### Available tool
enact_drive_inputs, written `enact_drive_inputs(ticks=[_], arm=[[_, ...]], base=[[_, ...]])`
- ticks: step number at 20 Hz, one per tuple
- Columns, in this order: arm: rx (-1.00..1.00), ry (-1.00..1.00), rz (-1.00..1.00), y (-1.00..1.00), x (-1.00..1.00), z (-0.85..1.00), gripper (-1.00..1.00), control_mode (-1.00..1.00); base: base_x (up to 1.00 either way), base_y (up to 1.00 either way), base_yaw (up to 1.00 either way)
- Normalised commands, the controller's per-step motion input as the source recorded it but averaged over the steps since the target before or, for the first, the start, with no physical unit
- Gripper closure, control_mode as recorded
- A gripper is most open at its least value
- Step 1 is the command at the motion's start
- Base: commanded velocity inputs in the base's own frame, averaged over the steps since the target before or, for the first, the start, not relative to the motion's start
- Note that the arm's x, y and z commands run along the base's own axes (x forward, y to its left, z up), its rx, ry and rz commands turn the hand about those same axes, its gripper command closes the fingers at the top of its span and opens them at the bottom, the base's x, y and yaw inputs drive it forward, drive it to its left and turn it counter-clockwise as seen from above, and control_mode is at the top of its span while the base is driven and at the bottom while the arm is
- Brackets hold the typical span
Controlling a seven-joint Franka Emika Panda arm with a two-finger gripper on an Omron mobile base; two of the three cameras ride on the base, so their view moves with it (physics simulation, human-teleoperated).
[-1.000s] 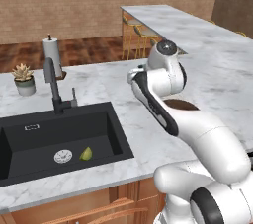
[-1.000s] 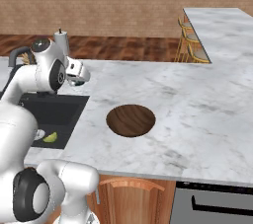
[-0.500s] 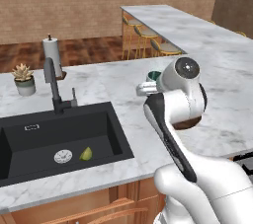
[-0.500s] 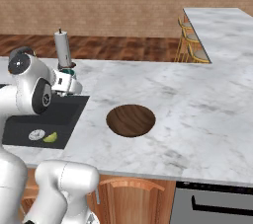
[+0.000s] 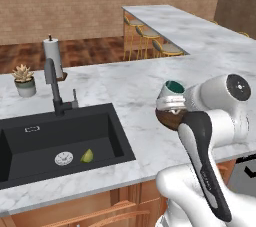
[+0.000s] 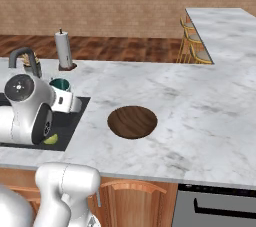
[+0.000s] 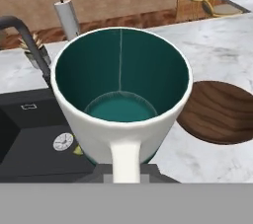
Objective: Clear the mugs and bowl far away from the sink.
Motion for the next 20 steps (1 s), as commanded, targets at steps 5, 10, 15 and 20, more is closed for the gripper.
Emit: enact_drive_inputs(ticks=[5,10,15,20], arm=[[0.00,0.00,0.08,0.03,-0.56,0.51,1.00,-1.00],[-0.08,0.00,-0.01,0.00,-0.39,0.51,1.00,-1.00],[-0.12,0.13,-0.13,0.01,-0.16,0.29,1.00,-1.00],[-0.05,0.19,-0.08,0.00,-0.07,-0.04,1.00,-1.00]], base=[[0.00,0.00,0.00],[0.00,0.00,0.00],[0.00,0.00,0.00],[0.00,0.00,0.00]])
